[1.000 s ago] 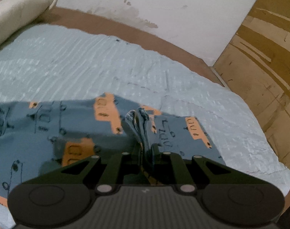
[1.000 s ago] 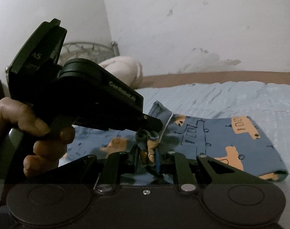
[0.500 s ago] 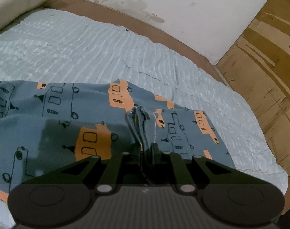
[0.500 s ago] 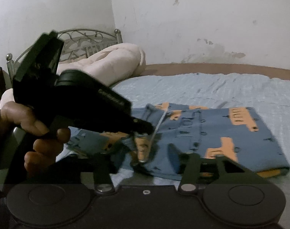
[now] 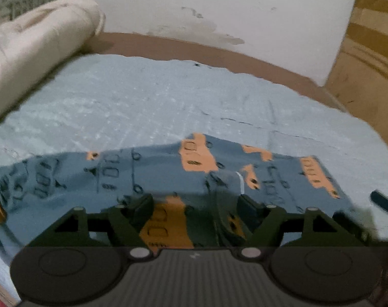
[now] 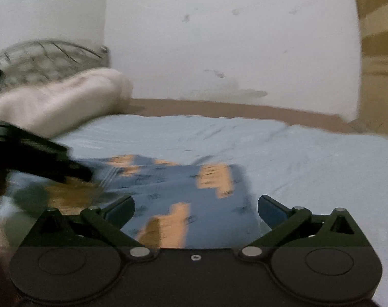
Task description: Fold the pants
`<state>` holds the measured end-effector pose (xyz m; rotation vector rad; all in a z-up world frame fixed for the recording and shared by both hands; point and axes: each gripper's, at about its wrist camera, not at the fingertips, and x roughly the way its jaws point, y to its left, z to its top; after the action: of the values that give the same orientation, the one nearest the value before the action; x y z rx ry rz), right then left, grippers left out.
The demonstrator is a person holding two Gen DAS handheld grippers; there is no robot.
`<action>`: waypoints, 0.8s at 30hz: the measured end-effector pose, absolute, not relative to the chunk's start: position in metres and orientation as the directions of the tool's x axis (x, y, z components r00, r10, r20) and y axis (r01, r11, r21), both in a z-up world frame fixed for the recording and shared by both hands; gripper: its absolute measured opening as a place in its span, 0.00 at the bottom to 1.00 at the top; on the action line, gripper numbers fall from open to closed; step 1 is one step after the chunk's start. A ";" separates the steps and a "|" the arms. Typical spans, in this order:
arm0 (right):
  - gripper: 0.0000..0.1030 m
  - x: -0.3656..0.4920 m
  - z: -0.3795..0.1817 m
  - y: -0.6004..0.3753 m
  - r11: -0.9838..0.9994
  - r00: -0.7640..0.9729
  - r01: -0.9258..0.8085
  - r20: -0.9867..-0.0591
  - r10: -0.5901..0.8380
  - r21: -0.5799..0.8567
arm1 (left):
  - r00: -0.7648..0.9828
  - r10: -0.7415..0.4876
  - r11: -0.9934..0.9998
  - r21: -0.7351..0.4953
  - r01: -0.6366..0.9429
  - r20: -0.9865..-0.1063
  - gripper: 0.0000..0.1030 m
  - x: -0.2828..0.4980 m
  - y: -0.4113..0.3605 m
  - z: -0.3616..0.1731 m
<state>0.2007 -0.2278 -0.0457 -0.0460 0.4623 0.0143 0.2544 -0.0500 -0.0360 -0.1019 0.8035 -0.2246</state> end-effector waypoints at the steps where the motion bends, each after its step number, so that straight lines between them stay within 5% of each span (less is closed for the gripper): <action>1: 0.99 0.206 -0.046 -0.233 0.997 0.891 -0.005 -0.453 -0.028 -0.072 | 0.678 -0.211 0.977 -0.159 0.138 -0.705 0.75 0.257 -0.052 -0.037; 14: 0.99 0.334 -0.074 -0.291 0.987 0.794 0.083 -0.589 -0.147 -0.135 | 0.654 -0.192 0.979 -0.185 0.080 -0.732 0.79 0.268 -0.040 -0.058; 24: 0.99 0.297 -0.082 -0.295 0.988 0.788 0.087 -0.599 -0.146 -0.126 | 0.691 -0.176 0.984 -0.125 0.124 -0.702 0.80 0.238 -0.039 -0.056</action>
<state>0.2968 -0.2953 -0.0823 -0.0935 0.6522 -0.1261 0.2380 -0.0387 -0.0561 -0.0695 0.7912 -0.1675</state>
